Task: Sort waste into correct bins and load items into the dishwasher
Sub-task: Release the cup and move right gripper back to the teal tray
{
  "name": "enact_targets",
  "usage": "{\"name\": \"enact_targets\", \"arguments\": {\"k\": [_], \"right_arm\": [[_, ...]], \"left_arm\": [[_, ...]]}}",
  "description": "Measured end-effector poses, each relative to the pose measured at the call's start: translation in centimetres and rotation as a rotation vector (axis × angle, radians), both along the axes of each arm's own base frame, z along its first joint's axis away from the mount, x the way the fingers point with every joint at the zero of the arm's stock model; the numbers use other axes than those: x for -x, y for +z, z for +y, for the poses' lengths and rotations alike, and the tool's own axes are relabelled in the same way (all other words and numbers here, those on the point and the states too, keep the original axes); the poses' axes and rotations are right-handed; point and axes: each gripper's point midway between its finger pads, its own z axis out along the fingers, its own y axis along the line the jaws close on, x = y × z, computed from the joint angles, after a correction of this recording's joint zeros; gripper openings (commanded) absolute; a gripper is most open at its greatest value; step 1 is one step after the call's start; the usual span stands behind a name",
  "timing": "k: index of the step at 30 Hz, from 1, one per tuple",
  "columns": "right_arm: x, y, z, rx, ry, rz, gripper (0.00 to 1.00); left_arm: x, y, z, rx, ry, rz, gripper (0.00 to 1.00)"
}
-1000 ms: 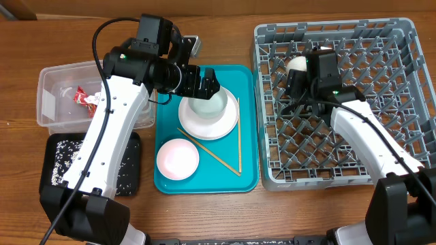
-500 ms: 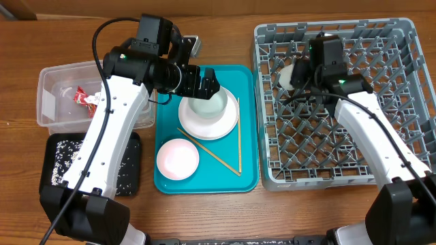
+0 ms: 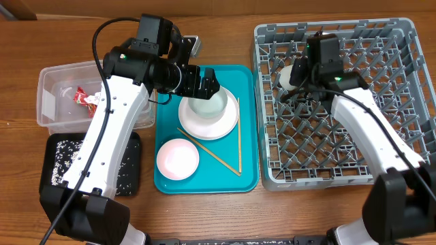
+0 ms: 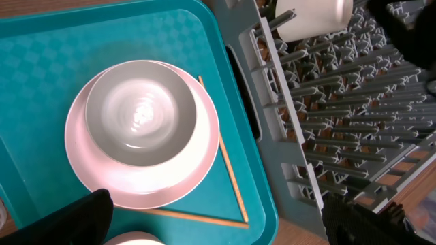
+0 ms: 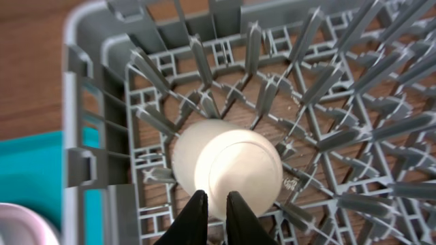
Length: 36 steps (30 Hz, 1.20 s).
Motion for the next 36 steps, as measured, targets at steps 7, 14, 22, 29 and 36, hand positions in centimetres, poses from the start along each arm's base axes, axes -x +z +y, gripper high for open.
{"name": "enact_targets", "arguments": {"k": [7,14,22,29,36], "right_arm": [[-1.1,-2.3,1.1,-0.046,0.011,0.022,0.13],[-1.2,-2.0,2.9,-0.114,0.083,0.015,0.18],[0.1,2.7,3.1,-0.106,0.151,-0.061,0.31],[4.1,7.6,4.6,-0.2,0.254,-0.082,0.4],[6.9,7.3,8.4,-0.356,0.402,0.016,0.46]], "left_arm": [[0.0,0.0,0.0,0.0,0.0,0.0,1.0],[0.0,0.0,0.0,0.0,0.0,0.0,1.0],[0.0,0.0,0.0,0.0,0.0,0.0,1.0],[-0.1,0.1,0.0,0.004,0.004,-0.001,1.0],[-1.9,1.0,2.5,0.026,0.089,-0.031,1.0]]}}
